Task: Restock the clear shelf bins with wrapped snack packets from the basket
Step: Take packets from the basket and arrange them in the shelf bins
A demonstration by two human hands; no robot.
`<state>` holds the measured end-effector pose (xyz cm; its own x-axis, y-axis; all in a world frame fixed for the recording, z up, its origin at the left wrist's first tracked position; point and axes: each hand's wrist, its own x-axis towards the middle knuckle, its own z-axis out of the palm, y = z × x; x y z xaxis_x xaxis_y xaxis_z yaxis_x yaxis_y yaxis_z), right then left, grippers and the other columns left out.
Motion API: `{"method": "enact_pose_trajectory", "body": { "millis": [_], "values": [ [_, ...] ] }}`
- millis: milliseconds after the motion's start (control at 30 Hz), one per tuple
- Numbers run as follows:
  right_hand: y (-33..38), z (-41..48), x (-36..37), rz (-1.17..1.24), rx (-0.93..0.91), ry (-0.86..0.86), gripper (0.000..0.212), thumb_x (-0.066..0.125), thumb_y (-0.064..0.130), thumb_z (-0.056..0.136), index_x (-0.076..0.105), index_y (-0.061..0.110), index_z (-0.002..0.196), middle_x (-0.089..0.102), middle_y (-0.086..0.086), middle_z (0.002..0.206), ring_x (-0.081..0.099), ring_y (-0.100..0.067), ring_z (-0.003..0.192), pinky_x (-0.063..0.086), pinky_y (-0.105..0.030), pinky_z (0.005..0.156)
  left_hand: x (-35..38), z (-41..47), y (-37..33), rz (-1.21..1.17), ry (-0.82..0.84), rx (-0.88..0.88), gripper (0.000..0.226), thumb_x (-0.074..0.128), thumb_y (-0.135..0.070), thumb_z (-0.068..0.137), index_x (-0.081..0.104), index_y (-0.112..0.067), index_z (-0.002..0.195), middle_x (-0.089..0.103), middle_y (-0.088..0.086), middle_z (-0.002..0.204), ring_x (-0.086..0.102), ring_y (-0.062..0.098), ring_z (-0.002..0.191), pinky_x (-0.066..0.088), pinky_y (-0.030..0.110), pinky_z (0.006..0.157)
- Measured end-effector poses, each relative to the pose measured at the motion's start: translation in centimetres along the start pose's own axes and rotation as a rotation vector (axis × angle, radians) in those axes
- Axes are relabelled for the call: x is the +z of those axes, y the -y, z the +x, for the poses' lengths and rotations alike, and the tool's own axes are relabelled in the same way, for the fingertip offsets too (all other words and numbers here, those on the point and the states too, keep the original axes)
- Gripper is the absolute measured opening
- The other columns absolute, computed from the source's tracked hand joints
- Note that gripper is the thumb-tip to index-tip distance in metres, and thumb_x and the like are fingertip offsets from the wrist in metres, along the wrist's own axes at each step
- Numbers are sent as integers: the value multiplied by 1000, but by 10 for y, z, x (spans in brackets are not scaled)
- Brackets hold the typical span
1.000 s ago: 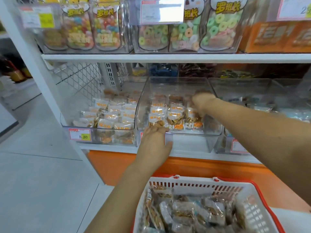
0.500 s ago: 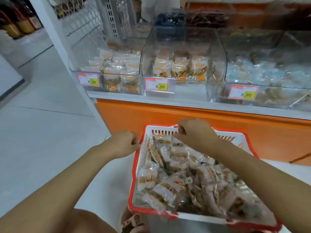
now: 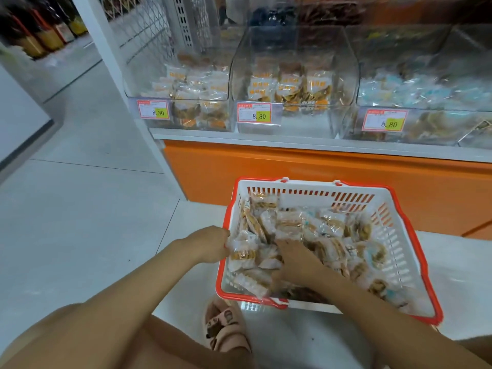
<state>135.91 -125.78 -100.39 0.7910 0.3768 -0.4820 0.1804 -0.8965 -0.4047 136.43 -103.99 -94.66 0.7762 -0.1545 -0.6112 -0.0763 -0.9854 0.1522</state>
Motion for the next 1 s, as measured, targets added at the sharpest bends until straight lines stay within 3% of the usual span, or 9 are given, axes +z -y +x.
{"method": "enact_pose_trajectory", "body": {
  "millis": [167,267,333,467,533,633,700,800,1000],
  "values": [
    [-17,-2,-19,554,165,-146,59,73,30,81,45,17,131,54,0,122,58,-19,104,53,-32,86,-19,-6,-24,-70,-79,49,45,49,-33,97,45,-12,137,55,9,130,55,24,115,46,34,95],
    [-29,-4,-38,1093,234,-134,39,70,22,83,56,10,117,60,-19,115,62,-33,88,51,-35,68,-25,-5,-38,-207,-93,125,38,53,-31,95,53,-16,130,59,7,123,59,22,107,49,35,92],
    [-32,-12,-50,1501,237,-86,22,61,17,87,63,4,104,59,-27,114,59,-32,85,49,-39,67,-26,-1,-44,-316,-89,148,40,57,-35,93,55,-17,128,59,3,124,57,17,108,48,30,91],
    [-25,-32,-72,1990,99,60,42,51,32,93,65,-4,110,64,-25,113,66,-37,94,59,-47,74,-36,1,-60,-572,-117,145,60,59,-49,89,48,-15,137,57,2,130,55,16,114,46,28,94],
    [-17,-39,-83,2010,-24,85,51,59,43,87,71,-4,103,67,-25,109,69,-36,93,59,-48,74,-45,0,-69,-659,-212,159,51,61,-48,88,57,-16,127,59,0,125,58,14,110,50,31,92],
    [-7,-44,-100,1755,-177,68,53,86,36,64,74,2,103,68,-19,112,68,-29,101,58,-37,77,-59,-4,-80,-744,-352,172,29,66,-40,87,63,-17,105,67,0,103,64,15,92,54,37,86],
    [-3,-44,-111,1546,-208,-1,52,76,36,78,67,0,115,64,-18,122,61,-30,113,56,-35,81,-66,-7,-85,-841,-378,173,26,71,-36,84,57,-19,99,66,0,95,66,17,86,54,41,86],
    [-4,-45,-127,1365,-197,-91,39,58,30,89,67,1,114,67,-19,116,64,-32,107,52,-45,93,-76,-9,-89,-1029,-361,155,33,77,-34,78,58,-15,98,68,6,102,68,22,91,54,45,89],
    [13,-52,-197,873,-262,-222,14,75,19,77,72,15,90,75,6,84,70,-8,81,54,-18,74,-120,-18,-93,-997,-561,291,35,77,-26,78,61,-14,107,67,0,102,65,12,90,54,20,72]
  ]
}}
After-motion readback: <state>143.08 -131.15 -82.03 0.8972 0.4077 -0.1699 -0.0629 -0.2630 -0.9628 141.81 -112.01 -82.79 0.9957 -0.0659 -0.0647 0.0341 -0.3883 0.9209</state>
